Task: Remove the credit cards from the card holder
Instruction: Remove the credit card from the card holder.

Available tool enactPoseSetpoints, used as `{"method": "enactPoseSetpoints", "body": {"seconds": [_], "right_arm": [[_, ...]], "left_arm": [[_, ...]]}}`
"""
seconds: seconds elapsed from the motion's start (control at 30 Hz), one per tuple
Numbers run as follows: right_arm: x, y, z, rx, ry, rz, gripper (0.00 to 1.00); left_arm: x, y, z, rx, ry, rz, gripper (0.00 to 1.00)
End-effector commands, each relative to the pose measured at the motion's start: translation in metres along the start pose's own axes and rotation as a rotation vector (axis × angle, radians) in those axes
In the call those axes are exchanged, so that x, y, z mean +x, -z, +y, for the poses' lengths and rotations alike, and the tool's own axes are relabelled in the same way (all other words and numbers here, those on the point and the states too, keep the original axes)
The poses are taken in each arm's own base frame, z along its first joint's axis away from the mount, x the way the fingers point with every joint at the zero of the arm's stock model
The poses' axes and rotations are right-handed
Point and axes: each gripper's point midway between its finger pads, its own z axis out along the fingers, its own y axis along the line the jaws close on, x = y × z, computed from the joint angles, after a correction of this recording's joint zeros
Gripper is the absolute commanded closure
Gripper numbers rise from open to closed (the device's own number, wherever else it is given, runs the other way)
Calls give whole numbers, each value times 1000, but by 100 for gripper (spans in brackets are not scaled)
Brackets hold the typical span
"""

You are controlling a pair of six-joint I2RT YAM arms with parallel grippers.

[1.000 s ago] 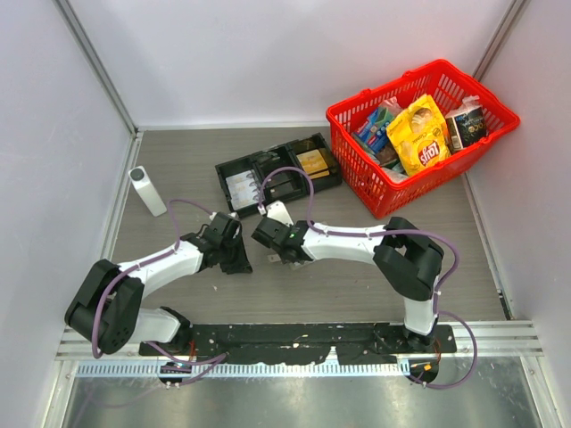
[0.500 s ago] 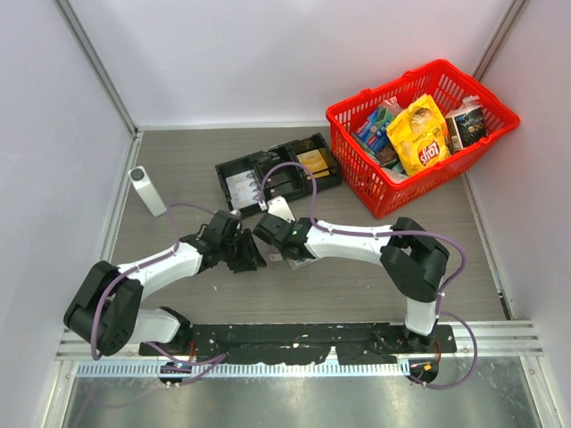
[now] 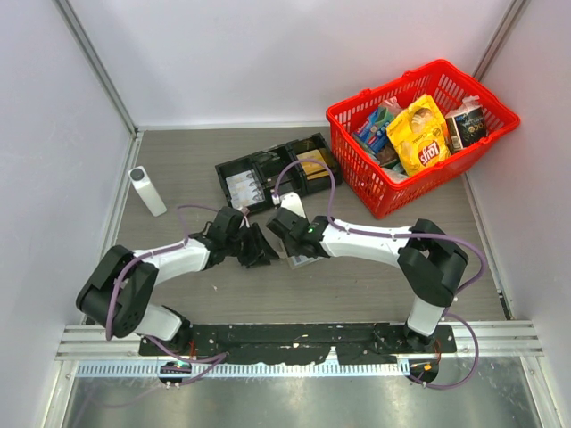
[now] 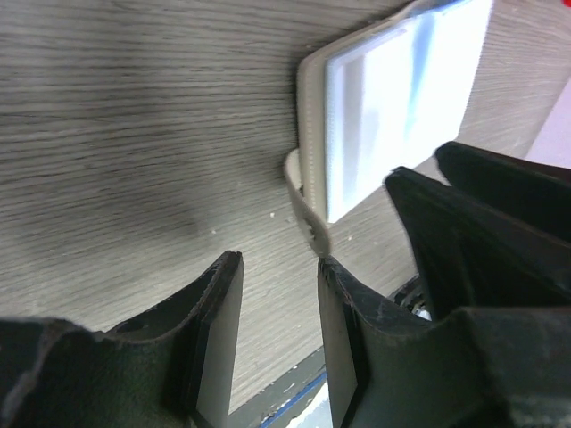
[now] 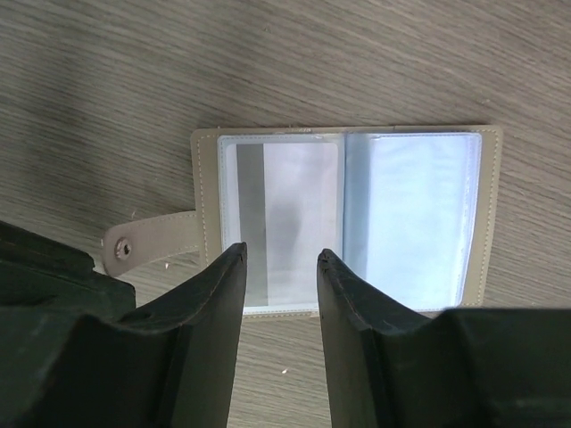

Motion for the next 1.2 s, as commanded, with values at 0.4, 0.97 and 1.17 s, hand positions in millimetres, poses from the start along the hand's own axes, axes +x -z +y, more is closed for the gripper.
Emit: {"method": "enactPoseSetpoints", "body": {"seconds": [0.4, 0.97, 1.17], "right_arm": [[-14, 5, 6, -50, -67, -52, 57], [1, -9, 24, -118, -41, 9, 44], [5, -14, 31, -142, -37, 27, 42]], "left_arm": [[-29, -10, -19, -2, -20, -73, 70], [-11, 8, 2, -52, -41, -58, 100], [-8, 9, 4, -54, -42, -51, 100]]}}
